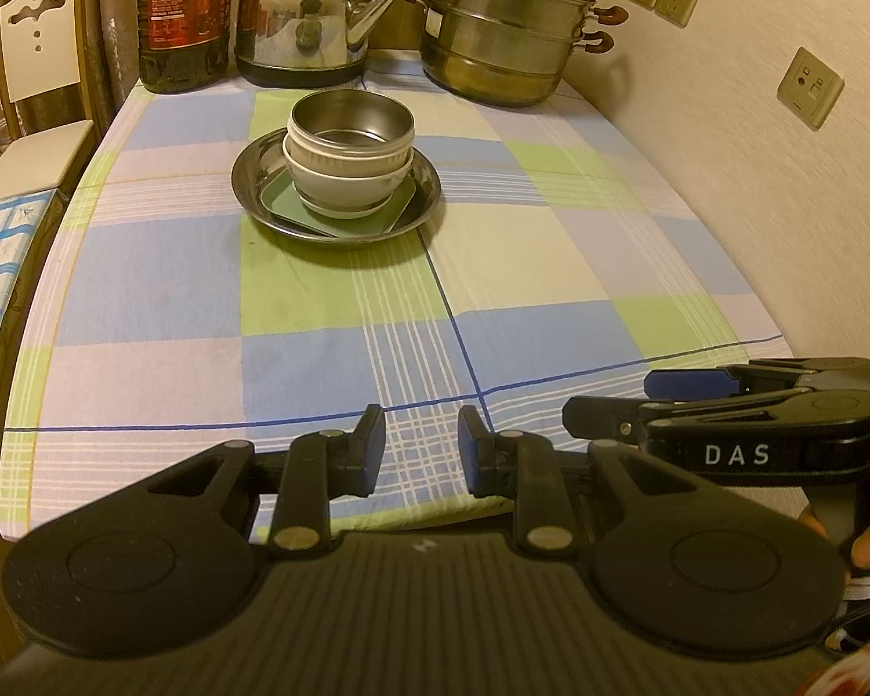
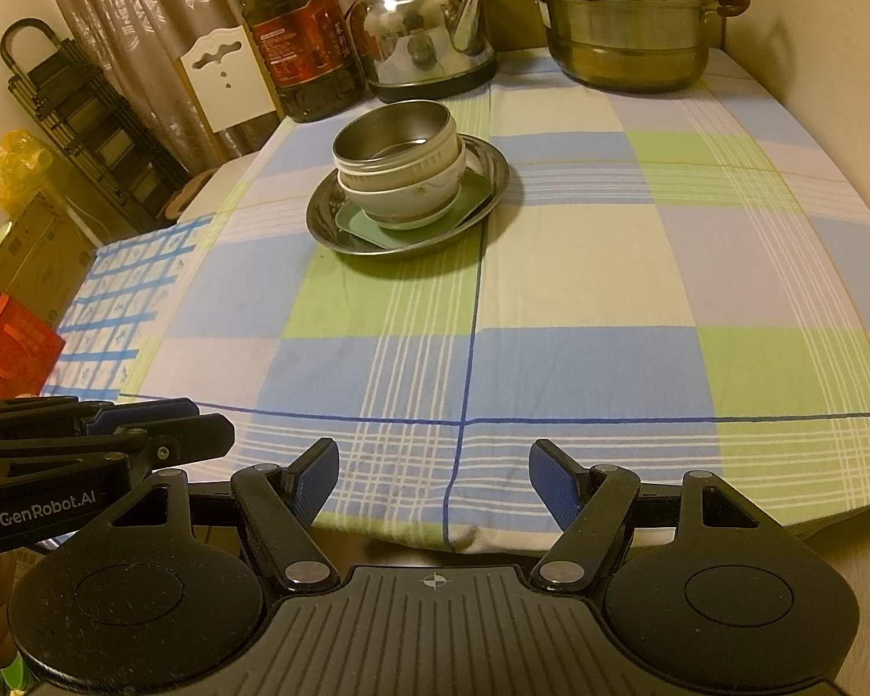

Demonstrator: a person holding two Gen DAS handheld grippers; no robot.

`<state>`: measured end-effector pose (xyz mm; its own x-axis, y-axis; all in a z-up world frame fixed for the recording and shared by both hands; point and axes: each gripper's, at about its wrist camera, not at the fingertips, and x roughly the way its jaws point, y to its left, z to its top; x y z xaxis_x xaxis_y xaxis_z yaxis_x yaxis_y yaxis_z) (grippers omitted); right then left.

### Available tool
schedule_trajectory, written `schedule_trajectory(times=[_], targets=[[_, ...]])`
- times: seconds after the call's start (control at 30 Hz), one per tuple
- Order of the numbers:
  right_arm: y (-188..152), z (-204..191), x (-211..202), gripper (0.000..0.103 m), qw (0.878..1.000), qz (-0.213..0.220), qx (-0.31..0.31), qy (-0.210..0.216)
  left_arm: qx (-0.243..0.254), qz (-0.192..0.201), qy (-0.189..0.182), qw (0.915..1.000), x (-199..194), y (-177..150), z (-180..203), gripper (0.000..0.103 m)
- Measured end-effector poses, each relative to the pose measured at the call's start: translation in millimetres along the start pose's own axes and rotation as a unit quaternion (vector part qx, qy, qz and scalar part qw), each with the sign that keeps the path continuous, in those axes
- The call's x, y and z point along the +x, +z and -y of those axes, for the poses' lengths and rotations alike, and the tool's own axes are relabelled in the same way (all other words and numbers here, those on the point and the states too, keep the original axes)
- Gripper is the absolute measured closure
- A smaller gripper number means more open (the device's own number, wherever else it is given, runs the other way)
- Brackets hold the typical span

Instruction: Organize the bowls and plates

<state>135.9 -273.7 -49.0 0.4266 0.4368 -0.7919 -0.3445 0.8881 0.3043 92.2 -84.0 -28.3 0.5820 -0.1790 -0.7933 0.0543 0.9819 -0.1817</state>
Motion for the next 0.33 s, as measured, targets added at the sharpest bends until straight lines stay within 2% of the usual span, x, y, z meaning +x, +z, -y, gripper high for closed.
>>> schedule_trajectory(times=[0.33], targets=[[0.2,0.2,-0.4,0.031,1.000,0.000,0.000,0.001,0.002,0.001,0.001,1.0000,-0.1,2.1,2.7,0.079]])
